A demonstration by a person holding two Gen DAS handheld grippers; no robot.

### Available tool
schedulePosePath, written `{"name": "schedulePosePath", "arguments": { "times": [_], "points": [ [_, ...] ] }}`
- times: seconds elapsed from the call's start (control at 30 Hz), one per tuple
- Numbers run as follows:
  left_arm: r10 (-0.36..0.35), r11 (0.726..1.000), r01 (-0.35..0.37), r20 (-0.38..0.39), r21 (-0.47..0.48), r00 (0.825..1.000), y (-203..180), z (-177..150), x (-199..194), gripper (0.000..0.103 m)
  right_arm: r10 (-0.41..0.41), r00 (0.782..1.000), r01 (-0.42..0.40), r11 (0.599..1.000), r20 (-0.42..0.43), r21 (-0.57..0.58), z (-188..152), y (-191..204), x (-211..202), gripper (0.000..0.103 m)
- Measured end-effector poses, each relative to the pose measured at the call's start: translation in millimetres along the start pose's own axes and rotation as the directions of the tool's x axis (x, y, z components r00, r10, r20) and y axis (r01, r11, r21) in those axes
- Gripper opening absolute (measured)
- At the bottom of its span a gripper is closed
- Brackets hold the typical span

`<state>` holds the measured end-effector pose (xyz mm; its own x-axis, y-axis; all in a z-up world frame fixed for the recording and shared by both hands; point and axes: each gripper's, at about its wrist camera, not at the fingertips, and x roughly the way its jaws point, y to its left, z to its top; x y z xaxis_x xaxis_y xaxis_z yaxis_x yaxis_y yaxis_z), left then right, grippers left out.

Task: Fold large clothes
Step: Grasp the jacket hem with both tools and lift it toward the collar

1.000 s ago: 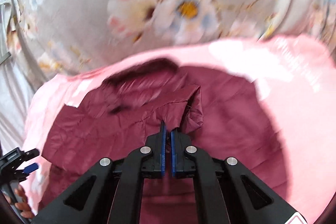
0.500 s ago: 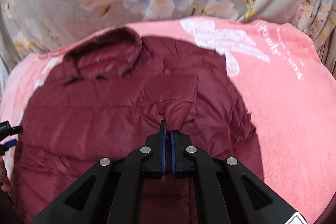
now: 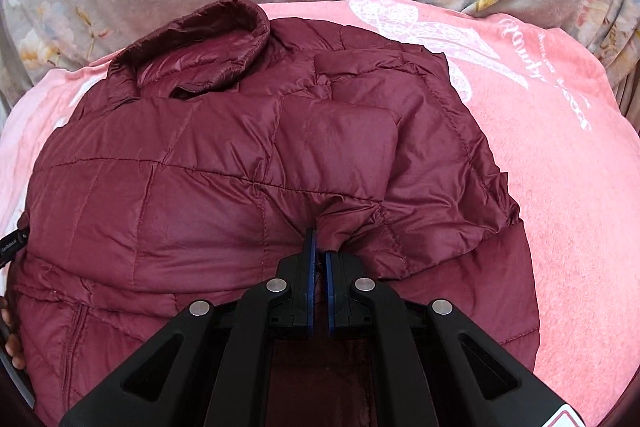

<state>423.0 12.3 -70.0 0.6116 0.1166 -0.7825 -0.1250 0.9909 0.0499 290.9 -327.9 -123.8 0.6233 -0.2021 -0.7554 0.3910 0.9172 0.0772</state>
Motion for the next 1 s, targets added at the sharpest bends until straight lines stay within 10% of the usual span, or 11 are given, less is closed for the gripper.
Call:
{"name": "schedulePosePath", "arguments": {
  "times": [0.23, 0.37, 0.7, 1.0],
  "points": [
    [0.051, 0.998, -0.052, 0.028, 0.037, 0.998, -7, -3, -3, 0.056, 0.045, 0.999, -0.047, 0.997, 0.026, 0.057, -1, -11, -9, 0.007],
    [0.075, 0.995, -0.078, 0.05, 0.061, 0.996, -7, -11, -14, 0.056, -0.014, 0.988, -0.005, 0.992, 0.152, 0.124, -11, -18, -52, 0.039],
    [-0.114, 0.993, 0.109, 0.111, 0.047, 0.987, -29, 22, -79, 0.057, 0.153, 0.986, -0.15, 0.988, 0.07, -0.045, 21, 59, -37, 0.031],
    [-0.067, 0.982, 0.066, -0.001, 0.176, 0.998, -82, 0, -14, 0.062, 0.146, 0.989, -0.149, 0.981, -0.034, -0.124, -1, 72, -3, 0.029]
  ]
}}
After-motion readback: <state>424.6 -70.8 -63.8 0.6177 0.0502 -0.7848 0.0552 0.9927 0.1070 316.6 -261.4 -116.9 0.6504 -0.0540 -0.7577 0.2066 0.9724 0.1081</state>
